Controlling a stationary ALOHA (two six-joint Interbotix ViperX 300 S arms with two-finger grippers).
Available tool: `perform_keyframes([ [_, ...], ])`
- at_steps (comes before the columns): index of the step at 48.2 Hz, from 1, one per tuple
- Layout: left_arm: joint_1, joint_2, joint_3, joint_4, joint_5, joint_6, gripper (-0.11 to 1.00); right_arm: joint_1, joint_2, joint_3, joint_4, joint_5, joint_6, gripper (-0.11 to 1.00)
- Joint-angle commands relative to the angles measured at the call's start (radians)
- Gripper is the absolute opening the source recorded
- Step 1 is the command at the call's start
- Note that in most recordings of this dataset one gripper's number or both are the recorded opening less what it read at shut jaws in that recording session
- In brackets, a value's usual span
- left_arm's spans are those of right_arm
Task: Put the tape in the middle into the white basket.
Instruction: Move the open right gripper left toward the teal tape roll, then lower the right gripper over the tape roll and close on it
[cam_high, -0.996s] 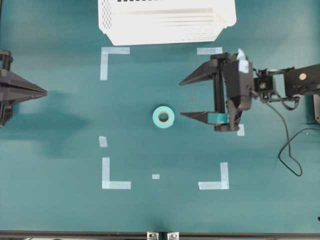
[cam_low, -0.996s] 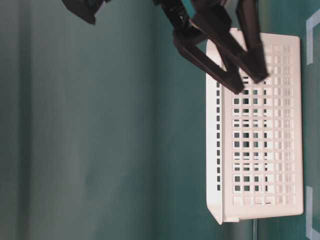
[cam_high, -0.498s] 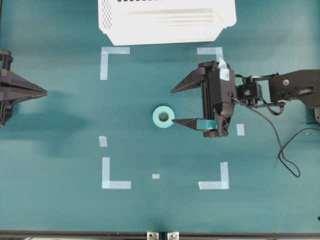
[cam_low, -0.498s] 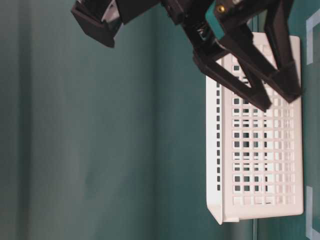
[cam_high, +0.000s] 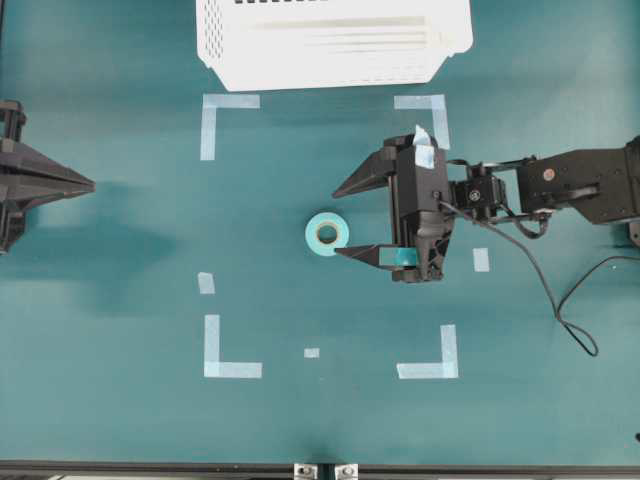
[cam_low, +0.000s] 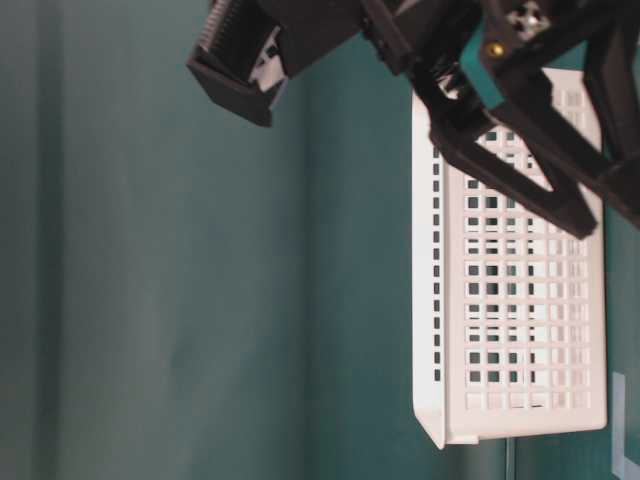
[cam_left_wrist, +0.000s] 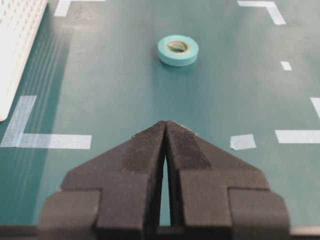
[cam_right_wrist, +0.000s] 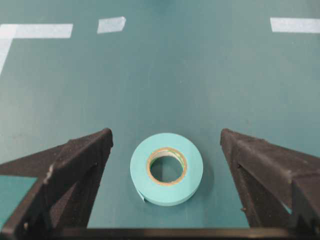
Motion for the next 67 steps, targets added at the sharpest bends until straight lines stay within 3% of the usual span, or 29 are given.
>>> perform_keyframes([
  [1, -0.003, 0.009, -0.012, 0.0, -0.008, -0.002, -0.11, 0.005, 0.005, -0.023, 0.002, -0.005, 0.005, 1.0],
  [12, -0.002, 0.008, -0.012, 0.0, -0.008, -0.002, -0.11, 0.006, 0.043, -0.035, 0.002, -0.005, 0.037, 1.0],
  [67, -0.002, 0.008, -0.012, 0.0, -0.008, -0.002, -0.11, 0.014, 0.201, -0.106, 0.003, -0.005, 0.075, 1.0],
])
